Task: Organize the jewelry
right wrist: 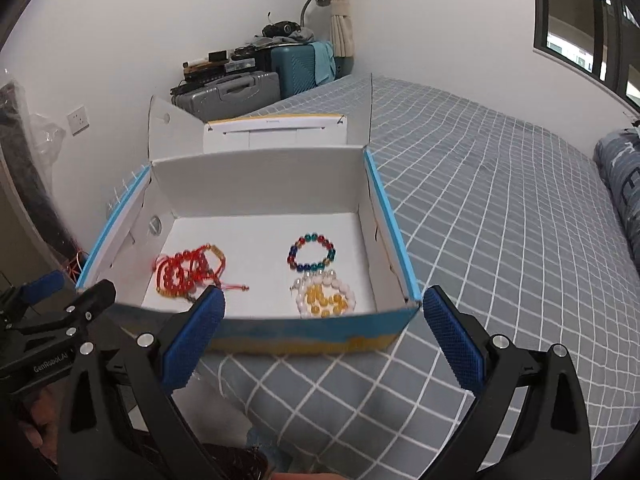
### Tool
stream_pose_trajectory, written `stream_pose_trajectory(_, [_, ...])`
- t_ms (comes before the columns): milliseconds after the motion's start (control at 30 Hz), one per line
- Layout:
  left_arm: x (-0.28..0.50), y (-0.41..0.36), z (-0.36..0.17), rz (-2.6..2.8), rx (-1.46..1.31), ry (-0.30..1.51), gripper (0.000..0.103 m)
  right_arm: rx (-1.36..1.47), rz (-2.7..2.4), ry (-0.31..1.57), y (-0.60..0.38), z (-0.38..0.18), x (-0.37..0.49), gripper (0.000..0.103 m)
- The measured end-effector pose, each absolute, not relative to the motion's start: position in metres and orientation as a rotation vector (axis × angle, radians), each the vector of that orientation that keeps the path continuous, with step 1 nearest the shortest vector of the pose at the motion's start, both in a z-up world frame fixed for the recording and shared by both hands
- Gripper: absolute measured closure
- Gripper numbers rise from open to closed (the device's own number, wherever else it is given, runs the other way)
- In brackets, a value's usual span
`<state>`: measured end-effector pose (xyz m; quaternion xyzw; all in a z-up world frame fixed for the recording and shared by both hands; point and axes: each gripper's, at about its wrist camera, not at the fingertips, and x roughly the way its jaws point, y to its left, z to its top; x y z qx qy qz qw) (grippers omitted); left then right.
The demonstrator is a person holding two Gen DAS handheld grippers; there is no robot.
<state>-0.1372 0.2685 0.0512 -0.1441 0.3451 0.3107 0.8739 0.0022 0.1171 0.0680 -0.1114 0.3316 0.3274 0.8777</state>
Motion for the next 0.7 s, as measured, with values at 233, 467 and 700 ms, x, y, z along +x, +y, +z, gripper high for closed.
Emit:
stream_pose_trajectory(233, [-0.139, 0.266, 0.042, 0.659, -0.289, 0.747, 0.006, -0.263, 0.661, 0.699, 0.115, 0.055, -0.001, 0.008])
stream_pose_trajectory(467, [-0.136, 0.264, 0.042, 0.672, -0.273, 0.756, 0.006, -0.272, 0.662, 0.709, 0.116, 0.05, 0.001, 0.008])
stream_pose_trajectory(700, [-0.135, 0.261, 0.043, 0.662, -0.268, 0.742, 0.006, -0.266, 0.66, 0.71, 0.117, 0.049, 0.001, 0.008])
